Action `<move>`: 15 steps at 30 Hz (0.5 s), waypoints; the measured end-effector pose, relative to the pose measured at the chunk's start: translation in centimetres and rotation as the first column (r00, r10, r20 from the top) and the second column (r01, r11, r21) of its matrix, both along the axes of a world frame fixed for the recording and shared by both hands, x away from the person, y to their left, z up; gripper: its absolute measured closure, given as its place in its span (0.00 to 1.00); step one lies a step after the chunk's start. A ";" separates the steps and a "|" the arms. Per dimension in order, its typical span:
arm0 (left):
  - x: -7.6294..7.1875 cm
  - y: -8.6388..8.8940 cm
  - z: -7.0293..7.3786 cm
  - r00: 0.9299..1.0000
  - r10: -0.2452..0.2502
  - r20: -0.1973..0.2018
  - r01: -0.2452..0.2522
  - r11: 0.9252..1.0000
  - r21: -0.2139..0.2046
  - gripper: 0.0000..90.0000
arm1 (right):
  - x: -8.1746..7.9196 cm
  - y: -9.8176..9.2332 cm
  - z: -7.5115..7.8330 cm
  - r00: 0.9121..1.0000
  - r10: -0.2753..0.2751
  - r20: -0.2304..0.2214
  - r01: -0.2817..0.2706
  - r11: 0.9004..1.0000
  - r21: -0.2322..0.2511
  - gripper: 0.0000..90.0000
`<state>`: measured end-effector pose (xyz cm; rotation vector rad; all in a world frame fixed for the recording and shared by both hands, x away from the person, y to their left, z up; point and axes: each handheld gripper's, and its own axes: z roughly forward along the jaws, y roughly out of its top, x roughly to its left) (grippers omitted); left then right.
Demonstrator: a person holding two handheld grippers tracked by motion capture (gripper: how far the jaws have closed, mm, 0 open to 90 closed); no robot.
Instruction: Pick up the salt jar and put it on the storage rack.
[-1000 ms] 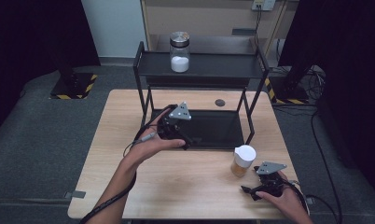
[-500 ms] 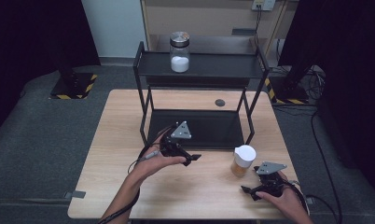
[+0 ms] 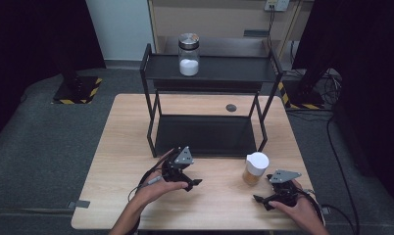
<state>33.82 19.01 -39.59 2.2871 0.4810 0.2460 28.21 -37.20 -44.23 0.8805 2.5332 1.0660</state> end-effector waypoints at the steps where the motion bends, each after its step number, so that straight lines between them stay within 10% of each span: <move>1: -0.2 0.2 -0.2 1.000 0.006 -0.002 -0.006 1.000 0.002 0.05 | 0.0 0.0 0.0 1.000 0.000 0.000 0.000 1.000 0.000 0.02; 15: -2.3 2.7 -2.2 0.995 0.099 -0.025 -0.099 0.995 0.018 0.04 | 0.0 0.0 0.0 1.000 -0.002 0.001 0.002 1.000 0.000 0.02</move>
